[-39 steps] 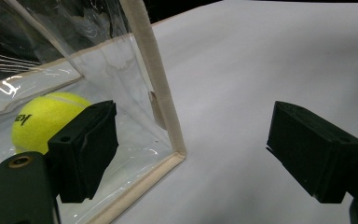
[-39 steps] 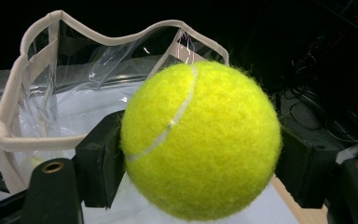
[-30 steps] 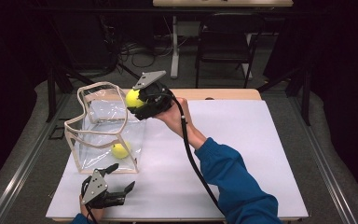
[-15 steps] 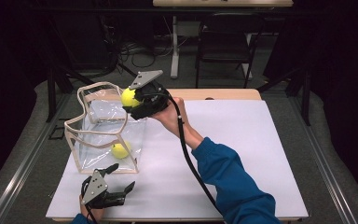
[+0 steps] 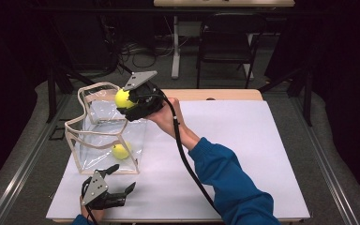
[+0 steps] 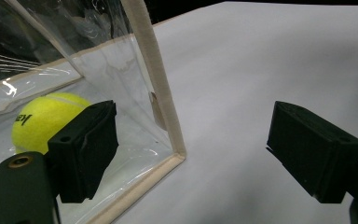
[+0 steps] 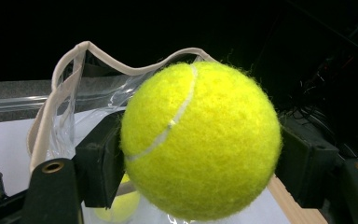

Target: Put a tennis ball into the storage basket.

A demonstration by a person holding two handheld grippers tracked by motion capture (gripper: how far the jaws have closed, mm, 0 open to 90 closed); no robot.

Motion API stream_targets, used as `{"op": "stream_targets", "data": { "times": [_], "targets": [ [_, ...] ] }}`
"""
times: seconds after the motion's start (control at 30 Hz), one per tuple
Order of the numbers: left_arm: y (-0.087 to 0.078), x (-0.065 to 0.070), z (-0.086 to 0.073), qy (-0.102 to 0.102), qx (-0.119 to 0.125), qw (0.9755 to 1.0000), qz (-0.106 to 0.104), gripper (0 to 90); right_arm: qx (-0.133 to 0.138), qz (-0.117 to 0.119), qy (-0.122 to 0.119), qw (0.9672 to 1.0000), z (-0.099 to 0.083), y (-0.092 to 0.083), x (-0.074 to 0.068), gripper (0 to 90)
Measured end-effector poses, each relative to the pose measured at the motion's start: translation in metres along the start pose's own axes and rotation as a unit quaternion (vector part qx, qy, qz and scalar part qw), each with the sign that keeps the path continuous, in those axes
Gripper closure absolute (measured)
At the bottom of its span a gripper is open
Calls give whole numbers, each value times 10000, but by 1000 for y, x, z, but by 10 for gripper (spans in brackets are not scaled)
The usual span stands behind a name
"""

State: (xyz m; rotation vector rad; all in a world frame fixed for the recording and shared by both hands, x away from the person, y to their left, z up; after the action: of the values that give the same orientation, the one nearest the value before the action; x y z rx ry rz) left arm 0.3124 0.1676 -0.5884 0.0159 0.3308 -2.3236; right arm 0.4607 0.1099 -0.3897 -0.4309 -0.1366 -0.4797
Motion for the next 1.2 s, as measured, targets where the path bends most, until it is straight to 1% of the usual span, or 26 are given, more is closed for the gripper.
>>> {"op": "stream_targets", "data": {
  "times": [0.3,0.5,0.67,0.77,0.8,0.87,1.03,1.2],
  "targets": [
    [0,0,0,-7,14,10000,-4,158,65,71,-3,10000,7,4,-5,254],
    [0,0,0,-11,11,10000,-2,158,32,119,-29,9999,6,8,-9,254],
    [0,0,0,-12,13,10000,-6,158,86,144,-35,9999,10,9,-11,254],
    [0,-1,0,21,17,10000,1,158,110,155,-44,9998,12,10,-12,254],
    [0,-1,0,0,7,10000,-1,158,98,166,-51,9998,12,10,-13,254],
    [0,-1,0,21,16,10000,7,158,101,177,-37,9998,12,11,-13,254],
    [0,0,0,-4,8,10000,-28,158,69,183,-7,9998,12,15,-14,254],
    [0,-1,0,6,13,10000,4,158,86,229,47,9997,11,19,-16,254]
  ]
}}
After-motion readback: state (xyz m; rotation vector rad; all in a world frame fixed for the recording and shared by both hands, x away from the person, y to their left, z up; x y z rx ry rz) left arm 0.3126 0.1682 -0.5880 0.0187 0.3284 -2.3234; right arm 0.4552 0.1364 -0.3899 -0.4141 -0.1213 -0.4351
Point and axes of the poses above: each handheld gripper's, and its own axes: y roughly forward along the jaws, z roughly out of its top, x roughly to its right, the point moved 10 cm from there along y, roughly forward along the jaws, and after that the axes turned 6 degrees about x, right-handed, at the moved point
